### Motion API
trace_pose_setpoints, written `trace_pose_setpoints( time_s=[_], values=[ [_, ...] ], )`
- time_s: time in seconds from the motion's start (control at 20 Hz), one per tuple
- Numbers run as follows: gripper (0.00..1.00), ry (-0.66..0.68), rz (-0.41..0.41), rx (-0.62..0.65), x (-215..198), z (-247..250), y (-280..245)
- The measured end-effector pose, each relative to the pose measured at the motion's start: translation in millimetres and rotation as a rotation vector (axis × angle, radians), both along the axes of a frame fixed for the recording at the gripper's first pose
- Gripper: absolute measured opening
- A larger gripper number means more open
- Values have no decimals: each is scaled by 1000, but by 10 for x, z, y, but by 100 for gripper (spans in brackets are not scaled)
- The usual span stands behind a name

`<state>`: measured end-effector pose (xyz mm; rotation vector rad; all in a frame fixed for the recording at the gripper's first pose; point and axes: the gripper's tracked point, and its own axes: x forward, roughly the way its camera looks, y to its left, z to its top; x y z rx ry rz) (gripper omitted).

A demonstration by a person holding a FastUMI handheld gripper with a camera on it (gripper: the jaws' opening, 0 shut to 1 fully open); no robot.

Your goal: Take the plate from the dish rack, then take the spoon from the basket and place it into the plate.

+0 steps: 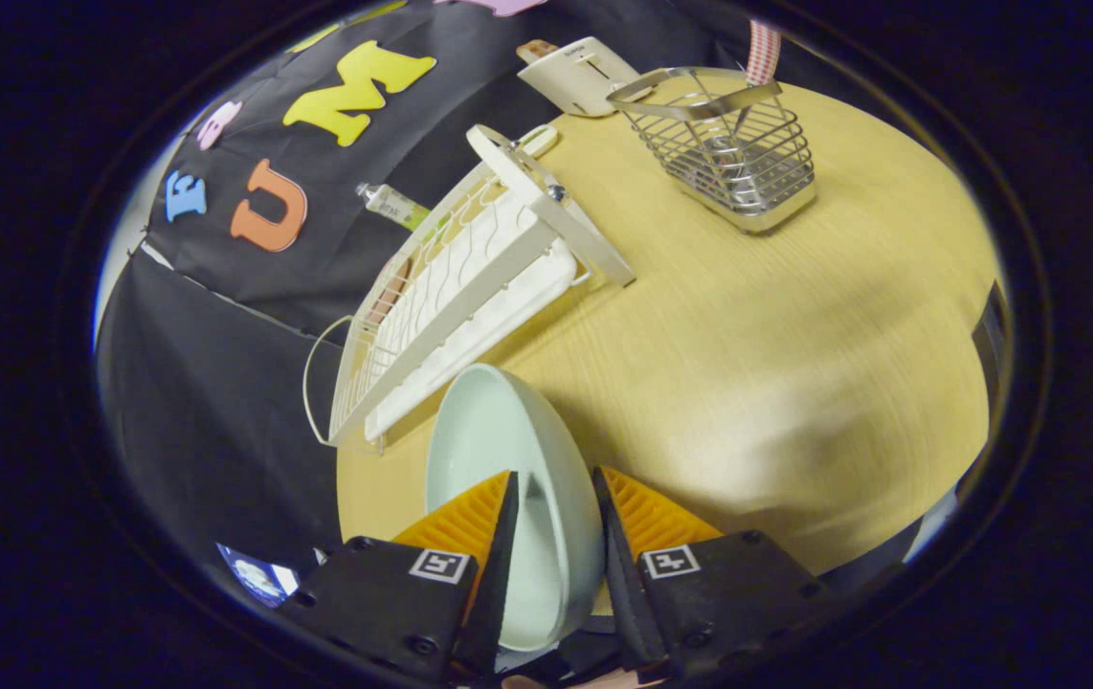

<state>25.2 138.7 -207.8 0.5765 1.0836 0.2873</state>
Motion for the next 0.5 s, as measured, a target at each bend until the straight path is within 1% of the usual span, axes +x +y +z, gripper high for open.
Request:
trace_pose_setpoints(
  time_s=[0.1, 0.25, 0.45, 0.5],
  values=[
    [52, -15, 0, -16, 25, -19, 12],
    [53, -56, 23, -36, 41, 7, 53],
    [58, -197, 56, -117, 18, 217, -37],
    [62, -246, 57, -146, 10, 307, -100]
  ],
)
